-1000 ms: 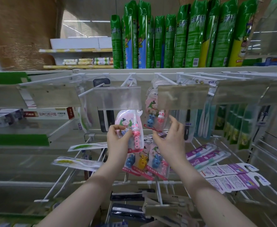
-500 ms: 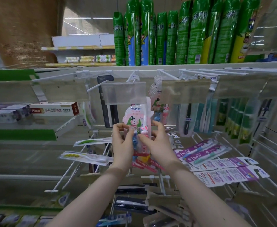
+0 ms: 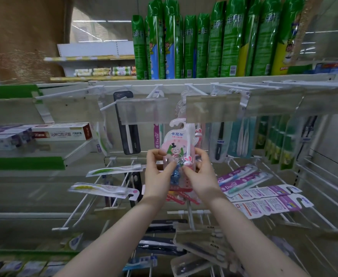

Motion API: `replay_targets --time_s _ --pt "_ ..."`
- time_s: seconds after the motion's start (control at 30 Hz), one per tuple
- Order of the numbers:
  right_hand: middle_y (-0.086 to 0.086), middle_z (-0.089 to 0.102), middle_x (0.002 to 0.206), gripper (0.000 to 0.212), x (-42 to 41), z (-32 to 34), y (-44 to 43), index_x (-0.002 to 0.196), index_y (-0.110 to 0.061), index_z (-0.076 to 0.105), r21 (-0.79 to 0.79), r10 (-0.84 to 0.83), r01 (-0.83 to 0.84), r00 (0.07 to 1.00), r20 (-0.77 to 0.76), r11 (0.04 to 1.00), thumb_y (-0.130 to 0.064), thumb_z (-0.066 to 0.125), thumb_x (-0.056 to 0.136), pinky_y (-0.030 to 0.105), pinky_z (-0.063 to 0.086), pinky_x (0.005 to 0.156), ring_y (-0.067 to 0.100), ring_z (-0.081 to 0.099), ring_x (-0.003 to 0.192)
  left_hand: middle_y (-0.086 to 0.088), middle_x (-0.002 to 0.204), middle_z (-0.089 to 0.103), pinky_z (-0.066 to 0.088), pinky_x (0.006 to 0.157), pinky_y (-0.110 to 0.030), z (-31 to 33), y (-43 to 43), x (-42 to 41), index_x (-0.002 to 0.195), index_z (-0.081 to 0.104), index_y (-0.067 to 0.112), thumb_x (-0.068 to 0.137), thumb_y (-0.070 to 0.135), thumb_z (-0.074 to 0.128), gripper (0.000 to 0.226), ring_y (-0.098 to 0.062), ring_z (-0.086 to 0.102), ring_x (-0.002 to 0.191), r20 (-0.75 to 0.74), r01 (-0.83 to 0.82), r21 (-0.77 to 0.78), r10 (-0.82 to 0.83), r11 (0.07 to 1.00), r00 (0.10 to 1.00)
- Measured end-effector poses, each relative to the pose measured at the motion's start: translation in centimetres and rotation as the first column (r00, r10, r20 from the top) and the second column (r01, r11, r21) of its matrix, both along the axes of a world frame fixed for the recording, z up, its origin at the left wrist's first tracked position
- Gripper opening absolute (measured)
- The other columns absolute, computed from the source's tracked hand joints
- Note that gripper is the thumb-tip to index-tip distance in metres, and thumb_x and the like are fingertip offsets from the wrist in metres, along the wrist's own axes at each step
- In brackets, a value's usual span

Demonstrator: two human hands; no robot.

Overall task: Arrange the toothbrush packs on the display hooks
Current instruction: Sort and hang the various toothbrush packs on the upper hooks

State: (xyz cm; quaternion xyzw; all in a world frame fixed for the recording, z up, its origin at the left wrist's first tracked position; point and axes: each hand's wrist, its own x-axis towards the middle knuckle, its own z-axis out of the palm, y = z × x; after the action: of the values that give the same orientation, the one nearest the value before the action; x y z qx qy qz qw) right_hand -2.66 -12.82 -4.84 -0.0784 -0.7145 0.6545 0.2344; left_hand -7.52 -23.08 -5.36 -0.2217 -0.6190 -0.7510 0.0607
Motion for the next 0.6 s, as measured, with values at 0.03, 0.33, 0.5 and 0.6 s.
replay_targets --time_s 0.03,0.33,0.5,0.6 --pt "0.002 0.062 0.115 0.041 0.1 0.0 0.2 0.119 -0.037 0.039 -0.002 -0.009 0.009 1.0 -0.002 1.0 -0.01 0.055 0.093 0.036 0.057 0.082 0.016 0.064 0.1 -0.001 0.102 0.054 0.055 0.065 -0.026 0.1 0.1 0.0 0.096 0.046 0.024 0.087 0.011 0.063 0.023 -0.015 0.059 0.085 0.001 0.015 -0.017 -0.015 1.0 1.0" --pt "0.004 0.06 0.122 0.042 1.0 0.7 3.2 0.128 -0.032 0.037 -0.039 -0.108 0.107 0.994 -0.032 0.993 -0.014 0.054 0.094 0.035 0.058 0.078 0.018 0.063 0.103 -0.001 0.101 0.058 0.054 0.079 -0.03 2.0 2.1 -0.1 0.105 0.046 0.022 0.085 0.025 0.067 0.029 -0.017 0.06 0.094 -0.054 0.058 -0.127 -0.066 0.99 0.996" --pt "0.003 0.059 0.117 0.044 0.9 1.8 4.8 0.132 -0.03 0.036 -0.062 -0.162 0.159 0.985 -0.053 0.985 -0.011 0.052 0.095 0.013 0.05 0.049 0.009 0.063 0.089 -0.003 0.097 0.056 0.049 0.076 -0.026 2.4 2.3 -0.5 0.105 0.046 0.021 0.09 0.02 0.062 0.022 -0.02 0.058 0.094 -0.035 0.051 -0.081 -0.054 0.995 0.998" --pt "0.001 0.06 0.115 0.045 0.6 2.5 5.4 0.131 -0.034 0.035 -0.026 -0.171 0.169 0.983 -0.071 0.985 -0.011 0.051 0.095 0.02 0.053 0.058 0.01 0.064 0.089 -0.004 0.098 0.056 0.048 0.073 -0.025 2.3 2.3 -1.1 0.102 0.045 0.022 0.09 0.02 0.06 0.018 -0.023 0.058 0.094 -0.02 0.04 -0.07 -0.041 0.997 0.999"
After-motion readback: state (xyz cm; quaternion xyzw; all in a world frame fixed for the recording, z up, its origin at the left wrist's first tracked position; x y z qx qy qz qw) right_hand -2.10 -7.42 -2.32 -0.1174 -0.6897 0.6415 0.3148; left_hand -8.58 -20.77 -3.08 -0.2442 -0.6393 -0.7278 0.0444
